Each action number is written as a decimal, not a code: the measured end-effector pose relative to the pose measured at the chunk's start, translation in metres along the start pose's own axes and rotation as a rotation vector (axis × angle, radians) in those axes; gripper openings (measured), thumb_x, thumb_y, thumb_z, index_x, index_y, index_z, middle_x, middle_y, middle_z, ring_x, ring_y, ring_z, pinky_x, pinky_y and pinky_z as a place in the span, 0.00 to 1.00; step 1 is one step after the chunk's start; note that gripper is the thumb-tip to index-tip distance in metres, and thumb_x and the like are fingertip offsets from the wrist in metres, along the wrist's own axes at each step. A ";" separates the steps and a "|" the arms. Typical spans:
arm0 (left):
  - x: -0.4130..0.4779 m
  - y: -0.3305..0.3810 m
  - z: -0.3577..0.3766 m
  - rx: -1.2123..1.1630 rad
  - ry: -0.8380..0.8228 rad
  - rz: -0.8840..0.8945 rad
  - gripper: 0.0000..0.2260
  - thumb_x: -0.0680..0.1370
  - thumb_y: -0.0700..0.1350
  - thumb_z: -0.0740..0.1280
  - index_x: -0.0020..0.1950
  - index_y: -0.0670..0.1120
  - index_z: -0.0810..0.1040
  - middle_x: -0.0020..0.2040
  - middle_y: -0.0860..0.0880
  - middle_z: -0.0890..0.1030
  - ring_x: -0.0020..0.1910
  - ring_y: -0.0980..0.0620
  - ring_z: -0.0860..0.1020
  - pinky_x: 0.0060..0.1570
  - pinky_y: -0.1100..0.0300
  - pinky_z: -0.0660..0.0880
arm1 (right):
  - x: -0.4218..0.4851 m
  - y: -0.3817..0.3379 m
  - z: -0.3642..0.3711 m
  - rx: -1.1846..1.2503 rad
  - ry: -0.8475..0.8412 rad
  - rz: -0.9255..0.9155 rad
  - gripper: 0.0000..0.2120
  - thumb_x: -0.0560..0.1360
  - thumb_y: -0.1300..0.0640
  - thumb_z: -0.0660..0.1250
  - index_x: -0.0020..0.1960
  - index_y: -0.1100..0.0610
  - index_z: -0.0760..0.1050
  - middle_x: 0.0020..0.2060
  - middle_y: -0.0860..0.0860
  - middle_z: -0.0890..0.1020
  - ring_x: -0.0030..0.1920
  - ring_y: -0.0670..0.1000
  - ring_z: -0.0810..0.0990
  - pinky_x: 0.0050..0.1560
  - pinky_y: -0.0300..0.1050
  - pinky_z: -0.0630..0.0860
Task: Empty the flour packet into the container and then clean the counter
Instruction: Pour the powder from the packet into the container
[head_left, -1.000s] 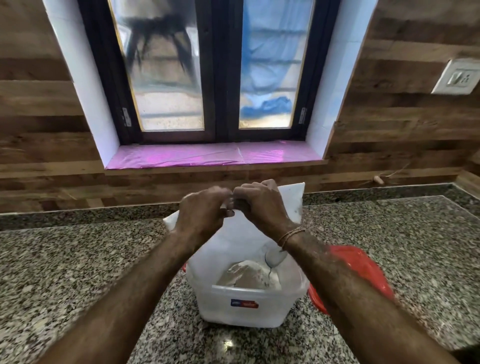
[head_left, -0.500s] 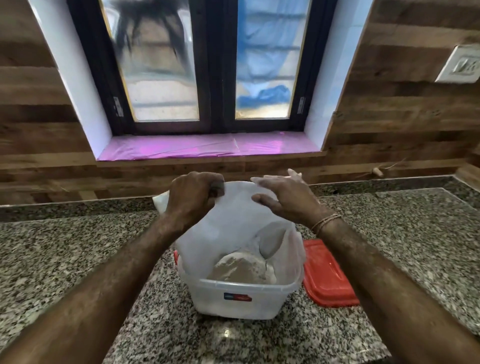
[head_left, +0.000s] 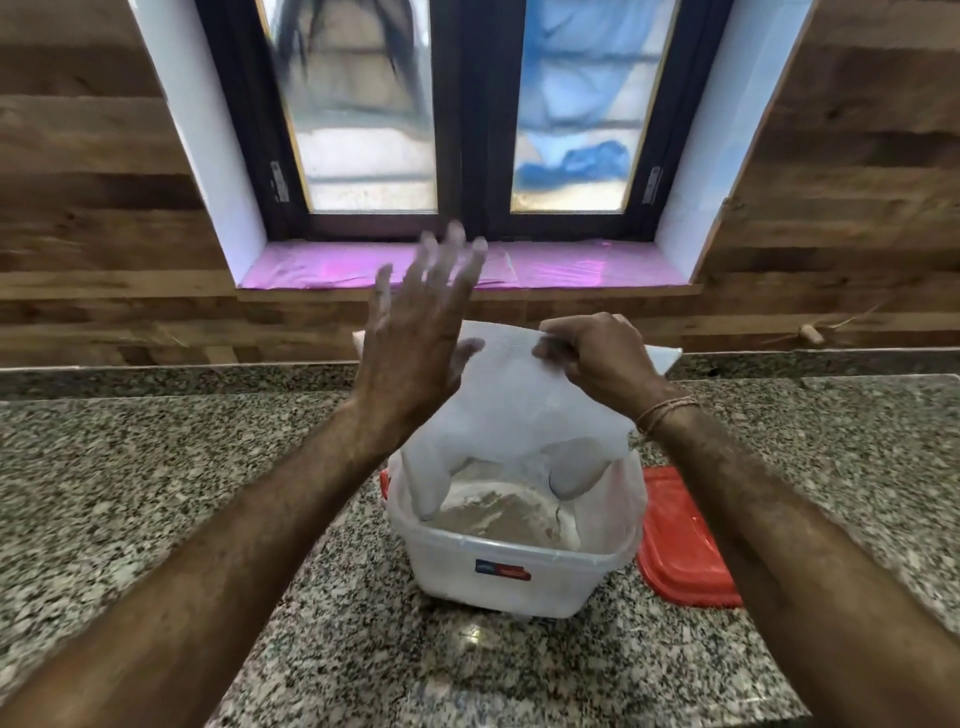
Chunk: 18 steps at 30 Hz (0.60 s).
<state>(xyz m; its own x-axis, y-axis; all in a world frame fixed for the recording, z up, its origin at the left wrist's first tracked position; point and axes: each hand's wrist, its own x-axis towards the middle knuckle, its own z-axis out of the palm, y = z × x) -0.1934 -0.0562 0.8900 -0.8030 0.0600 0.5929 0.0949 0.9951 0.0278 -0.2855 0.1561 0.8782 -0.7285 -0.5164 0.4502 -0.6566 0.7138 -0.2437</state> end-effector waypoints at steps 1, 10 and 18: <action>-0.003 0.002 0.002 -0.024 -0.080 -0.004 0.28 0.77 0.55 0.69 0.76 0.48 0.71 0.73 0.45 0.76 0.69 0.42 0.75 0.68 0.44 0.68 | 0.001 -0.002 0.000 -0.008 0.009 -0.012 0.04 0.76 0.56 0.71 0.46 0.51 0.85 0.43 0.46 0.89 0.50 0.53 0.87 0.52 0.50 0.79; -0.031 -0.021 0.002 -0.101 0.051 -0.072 0.03 0.76 0.45 0.74 0.49 0.52 0.83 0.43 0.53 0.84 0.36 0.48 0.80 0.38 0.59 0.67 | -0.006 -0.002 -0.001 0.079 0.028 0.077 0.03 0.76 0.51 0.72 0.46 0.49 0.83 0.42 0.47 0.86 0.49 0.54 0.83 0.52 0.50 0.72; -0.029 -0.050 -0.024 -0.722 -0.079 -0.371 0.03 0.73 0.47 0.78 0.44 0.50 0.87 0.38 0.52 0.85 0.37 0.53 0.79 0.41 0.57 0.76 | -0.035 0.087 0.007 1.070 0.004 0.515 0.48 0.65 0.43 0.82 0.77 0.50 0.62 0.69 0.55 0.79 0.66 0.56 0.80 0.59 0.56 0.81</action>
<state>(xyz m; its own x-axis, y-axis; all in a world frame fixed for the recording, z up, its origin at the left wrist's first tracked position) -0.1612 -0.1095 0.8908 -0.8931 -0.2318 0.3857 0.1487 0.6569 0.7391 -0.3185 0.2328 0.8349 -0.9551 -0.2819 0.0910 -0.1173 0.0776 -0.9901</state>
